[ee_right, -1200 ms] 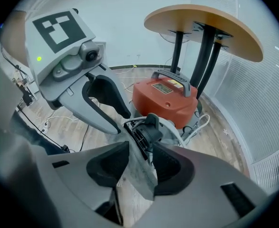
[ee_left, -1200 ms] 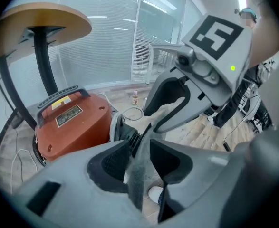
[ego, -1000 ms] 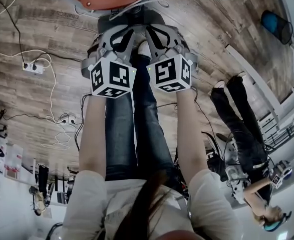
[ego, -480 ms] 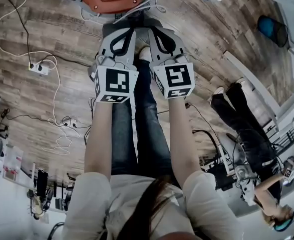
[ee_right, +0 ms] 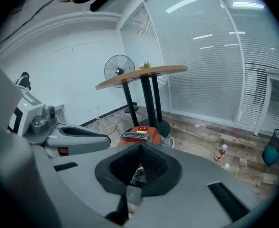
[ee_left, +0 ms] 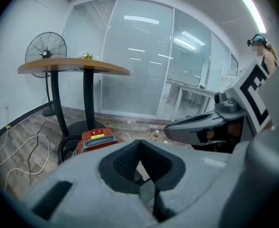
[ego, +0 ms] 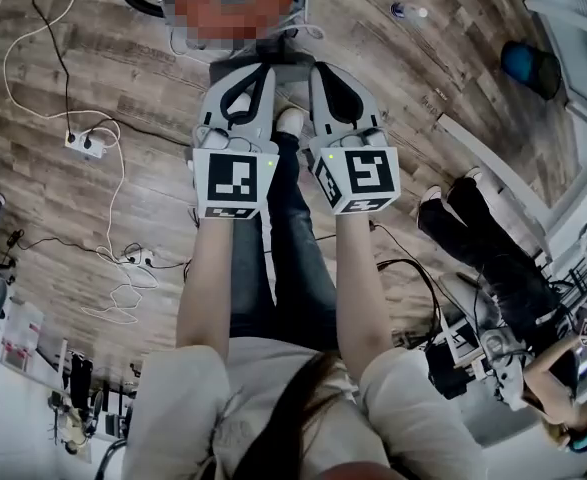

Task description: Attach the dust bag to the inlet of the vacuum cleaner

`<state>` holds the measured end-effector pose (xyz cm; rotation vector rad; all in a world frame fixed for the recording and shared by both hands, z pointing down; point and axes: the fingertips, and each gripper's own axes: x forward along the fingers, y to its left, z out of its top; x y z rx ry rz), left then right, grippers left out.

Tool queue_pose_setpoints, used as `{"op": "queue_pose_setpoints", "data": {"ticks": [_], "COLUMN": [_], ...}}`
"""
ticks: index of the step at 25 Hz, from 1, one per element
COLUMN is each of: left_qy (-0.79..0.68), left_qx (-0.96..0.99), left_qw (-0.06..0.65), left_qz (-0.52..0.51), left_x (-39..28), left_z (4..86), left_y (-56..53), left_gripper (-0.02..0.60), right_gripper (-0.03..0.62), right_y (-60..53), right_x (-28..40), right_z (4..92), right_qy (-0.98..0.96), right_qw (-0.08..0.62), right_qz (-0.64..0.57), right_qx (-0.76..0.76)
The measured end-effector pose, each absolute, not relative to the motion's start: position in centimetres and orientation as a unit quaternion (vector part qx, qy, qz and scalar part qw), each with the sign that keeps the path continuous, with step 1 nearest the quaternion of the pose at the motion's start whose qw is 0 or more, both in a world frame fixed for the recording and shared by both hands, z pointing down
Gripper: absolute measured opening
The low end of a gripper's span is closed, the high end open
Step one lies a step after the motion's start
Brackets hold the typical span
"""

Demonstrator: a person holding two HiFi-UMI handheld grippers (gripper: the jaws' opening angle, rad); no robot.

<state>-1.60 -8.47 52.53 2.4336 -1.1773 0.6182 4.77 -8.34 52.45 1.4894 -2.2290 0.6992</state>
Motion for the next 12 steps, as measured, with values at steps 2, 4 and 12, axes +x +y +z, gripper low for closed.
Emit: {"op": "queue_pose_setpoints", "data": {"ticks": [2, 4, 12], "left_qy": [-0.425, -0.428, -0.434], "left_qx": [0.861, 0.862, 0.868], "left_qw": [0.185, 0.183, 0.150], "left_qz": [0.208, 0.201, 0.190], "left_x": [-1.8, -2.0, -4.1], "left_z": [51.1, 49.8, 42.0], "left_y": [-8.4, -8.1, -8.6], "left_gripper": [0.017, 0.017, 0.017], "right_gripper": [0.005, 0.005, 0.005], "right_y": [-8.2, -7.8, -6.9], "right_x": [5.1, 5.3, 5.2], "right_z": [51.0, 49.5, 41.1], "right_qy": [-0.788, -0.788, -0.805], "right_qw": [0.177, 0.181, 0.193], "right_qz": [0.245, 0.237, 0.192], "right_qx": [0.537, 0.539, 0.528]}}
